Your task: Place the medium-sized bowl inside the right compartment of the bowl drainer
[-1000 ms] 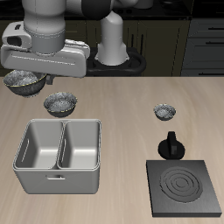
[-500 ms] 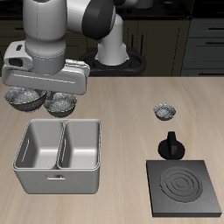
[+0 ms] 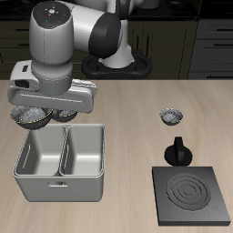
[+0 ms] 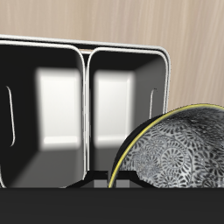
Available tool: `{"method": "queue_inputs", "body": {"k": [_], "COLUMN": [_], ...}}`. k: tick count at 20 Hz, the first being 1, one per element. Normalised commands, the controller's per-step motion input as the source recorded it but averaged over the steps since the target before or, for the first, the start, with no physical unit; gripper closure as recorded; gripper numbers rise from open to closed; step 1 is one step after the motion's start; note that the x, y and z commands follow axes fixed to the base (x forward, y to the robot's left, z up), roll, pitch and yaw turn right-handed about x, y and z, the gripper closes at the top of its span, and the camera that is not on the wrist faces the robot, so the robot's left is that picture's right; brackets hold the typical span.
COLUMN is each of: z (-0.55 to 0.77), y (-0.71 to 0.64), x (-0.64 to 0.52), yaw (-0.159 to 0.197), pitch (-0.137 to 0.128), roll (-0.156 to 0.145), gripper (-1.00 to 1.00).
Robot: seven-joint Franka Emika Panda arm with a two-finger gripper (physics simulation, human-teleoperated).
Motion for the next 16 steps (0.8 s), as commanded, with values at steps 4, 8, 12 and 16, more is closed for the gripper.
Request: {"method": "queue_inputs", "body": {"k": [4, 8, 12, 16], "z": [-0.18, -0.21, -0.35, -0.16], "y": [0.14, -0.04, -0.11, 0.03], "x": [0.06, 0.05, 0.08, -0.02], "yaw": [0.015, 0.01, 0.005, 0.025], "pitch": [0.017, 0.014, 0.057, 0.013], "roll": [0.021, -0.018, -0.056, -0.013], "gripper": [1.0, 1.0, 1.0, -1.0]}}
